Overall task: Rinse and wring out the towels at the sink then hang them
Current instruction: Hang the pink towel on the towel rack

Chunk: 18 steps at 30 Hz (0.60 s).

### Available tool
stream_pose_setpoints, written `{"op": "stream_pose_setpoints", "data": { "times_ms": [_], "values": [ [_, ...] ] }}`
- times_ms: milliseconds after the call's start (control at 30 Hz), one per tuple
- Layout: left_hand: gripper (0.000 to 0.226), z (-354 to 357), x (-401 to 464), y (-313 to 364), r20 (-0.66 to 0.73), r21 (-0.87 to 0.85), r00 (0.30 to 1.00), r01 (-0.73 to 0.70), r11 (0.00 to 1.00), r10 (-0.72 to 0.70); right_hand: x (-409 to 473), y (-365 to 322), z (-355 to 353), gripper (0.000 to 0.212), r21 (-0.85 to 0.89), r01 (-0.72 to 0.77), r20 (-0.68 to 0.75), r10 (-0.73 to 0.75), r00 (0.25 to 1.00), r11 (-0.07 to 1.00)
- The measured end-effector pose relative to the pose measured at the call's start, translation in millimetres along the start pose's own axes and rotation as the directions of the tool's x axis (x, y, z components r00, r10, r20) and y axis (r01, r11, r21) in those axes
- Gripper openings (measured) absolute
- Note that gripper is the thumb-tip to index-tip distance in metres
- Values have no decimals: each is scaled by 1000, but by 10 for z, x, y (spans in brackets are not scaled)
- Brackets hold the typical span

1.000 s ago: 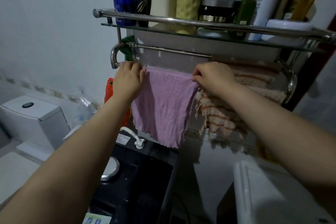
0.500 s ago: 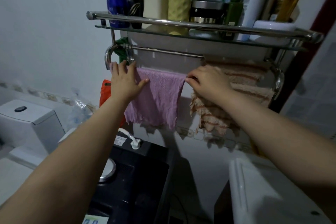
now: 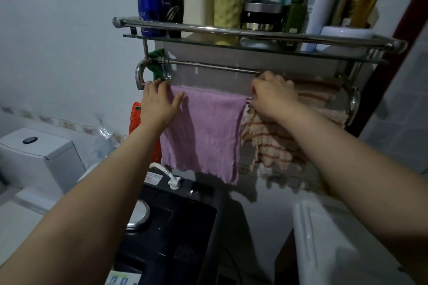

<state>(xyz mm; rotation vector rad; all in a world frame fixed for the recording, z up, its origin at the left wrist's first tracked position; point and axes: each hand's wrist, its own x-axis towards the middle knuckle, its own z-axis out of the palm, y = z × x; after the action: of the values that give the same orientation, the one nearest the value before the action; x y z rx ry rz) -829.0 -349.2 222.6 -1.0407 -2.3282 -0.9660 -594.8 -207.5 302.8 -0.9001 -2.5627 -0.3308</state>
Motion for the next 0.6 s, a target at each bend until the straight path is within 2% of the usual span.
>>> {"op": "stream_pose_setpoints", "data": {
  "times_ms": [67, 133, 233, 433, 500, 600],
  "values": [
    [58, -4, -1, 61, 22, 43, 999, -36, 998, 35, 7, -107, 30, 35, 84, 100, -10, -100, 995, 991],
    [55, -5, 26, 87, 55, 70, 998, -47, 996, 43, 5, -189, 112, 33, 11, 160, -21, -160, 987, 987],
    [56, -57, 125, 55, 74, 29, 992, 99, 995, -101, 4, -134, 194, 28, -24, 97, -36, -98, 995, 995],
    [59, -123, 146, 188, 74, -8, 921, 384, 923, -383, -11, -99, 242, 23, -4, 142, -31, -142, 989, 990],
    [55, -56, 28, 310, -19, -5, 939, 343, 939, -343, -49, -97, 263, 30, 48, 167, -39, -165, 985, 985],
    [47, 36, -198, 604, -171, -18, 982, 74, 997, -76, -177, -73, 291, 43, 270, 254, -98, -236, 967, 929]
  ]
}}
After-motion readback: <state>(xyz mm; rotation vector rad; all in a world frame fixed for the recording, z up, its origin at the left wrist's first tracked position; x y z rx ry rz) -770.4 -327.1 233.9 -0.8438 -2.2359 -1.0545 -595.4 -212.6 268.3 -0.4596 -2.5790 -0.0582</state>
